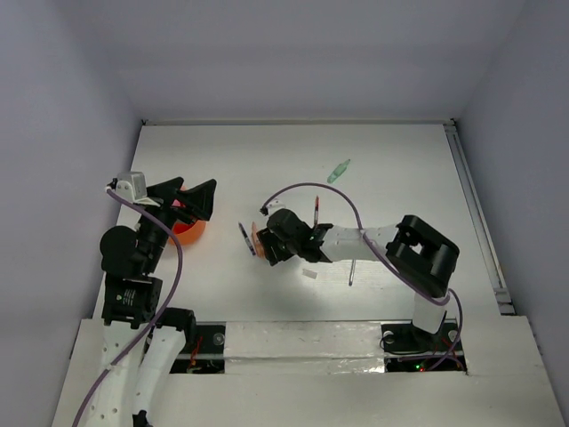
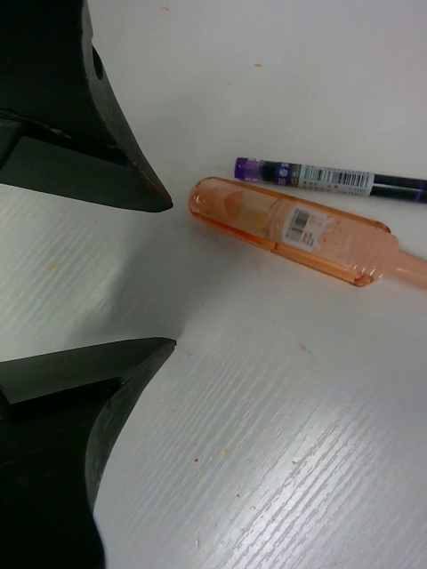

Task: Sort the stationery into containers
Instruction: Pick up the pen from the center of the board.

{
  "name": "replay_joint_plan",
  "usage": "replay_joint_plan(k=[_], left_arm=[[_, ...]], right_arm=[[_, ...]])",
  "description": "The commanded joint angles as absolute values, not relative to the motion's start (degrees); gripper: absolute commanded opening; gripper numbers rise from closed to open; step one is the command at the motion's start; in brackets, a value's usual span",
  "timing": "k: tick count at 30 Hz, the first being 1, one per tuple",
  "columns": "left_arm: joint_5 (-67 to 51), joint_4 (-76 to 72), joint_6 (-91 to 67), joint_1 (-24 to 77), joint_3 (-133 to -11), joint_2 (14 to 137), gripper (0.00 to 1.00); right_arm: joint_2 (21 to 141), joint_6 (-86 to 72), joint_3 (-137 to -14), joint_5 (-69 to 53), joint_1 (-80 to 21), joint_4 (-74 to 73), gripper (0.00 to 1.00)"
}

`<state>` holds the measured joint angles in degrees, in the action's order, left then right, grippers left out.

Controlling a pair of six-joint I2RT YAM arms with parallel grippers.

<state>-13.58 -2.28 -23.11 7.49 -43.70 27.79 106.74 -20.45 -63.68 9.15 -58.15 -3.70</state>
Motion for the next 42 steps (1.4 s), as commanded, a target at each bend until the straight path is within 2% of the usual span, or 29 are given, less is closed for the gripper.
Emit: replay_joint_plan(k=[1,24,29,42], left_arm=[[-14.94,-4.92,-23.64,7.21,-43.42,27.77,0.99],[-14.41,-4.4,-23.03,7.21,-43.68,27.6,0.99],[-14.41,-4.31,-23.03,7.21,-43.68,27.6,0.99],[-12.31,-2.21,-24.08,7.21,-44.38,29.0,0.99]], right_arm=[[103.97,-20.22,-63.54,8.88,-59.33,-2.28,0.64],[114.61,-18.81,-71.89,15.11,-61.96,-4.57,0.63],[113.56,-18.72,-70.67,18.54,-61.96,-5.45,0.52],[112.59,-19.34,-68.03,20.3,-61.96,-2.47,0.32]])
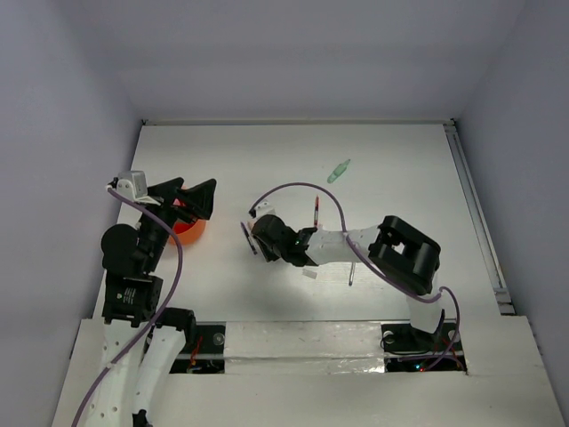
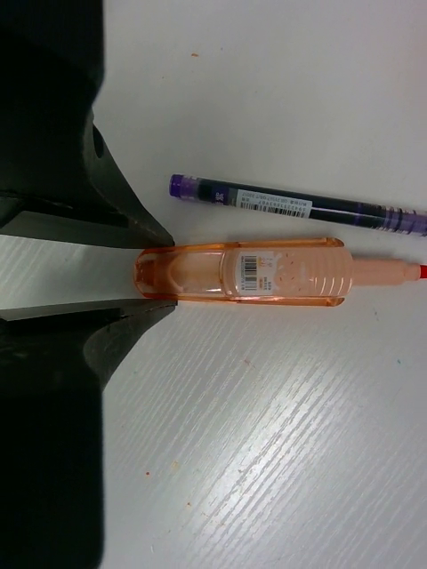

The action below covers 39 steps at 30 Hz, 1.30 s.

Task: Sort the stationery into containers
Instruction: Pick up the pen from the center of the board.

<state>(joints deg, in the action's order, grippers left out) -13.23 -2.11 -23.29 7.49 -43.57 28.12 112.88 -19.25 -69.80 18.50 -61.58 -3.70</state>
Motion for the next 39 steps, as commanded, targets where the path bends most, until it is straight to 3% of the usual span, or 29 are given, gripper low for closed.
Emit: replay_joint_plan(k=[1,6,27,34,39], left_arm=[[-11.7,-1.76,-24.17,7.21,-44.47,29.35,0.99],[-11.95,-1.31,-25.92,7.21,-43.6,30.06,0.99],[-25.31,-26.52,-41.48,9.05,-22.08,32.61,0.99],[-21.45,-30.22,-37.35,15.11,-17.77,32.7,0.79],[-14.44,-39.88,-34.03,26.26,-11.34,32.52,0.72]], right_arm=[[112.15,-19.86,-67.16,20.22,-61.96,-1.68,0.31],[108.47,-20.74,-64.16,21.88,-61.96,1.67,0.21],[81.83,-18.2,-54.14,21.01,-61.96,0.54,0.1],[77.0,-17.49,-58.79,17.14,-61.96,-11.57,0.1],[73.3,-16.61,-64.24,12.32,-61.44,-20.2,0.1]])
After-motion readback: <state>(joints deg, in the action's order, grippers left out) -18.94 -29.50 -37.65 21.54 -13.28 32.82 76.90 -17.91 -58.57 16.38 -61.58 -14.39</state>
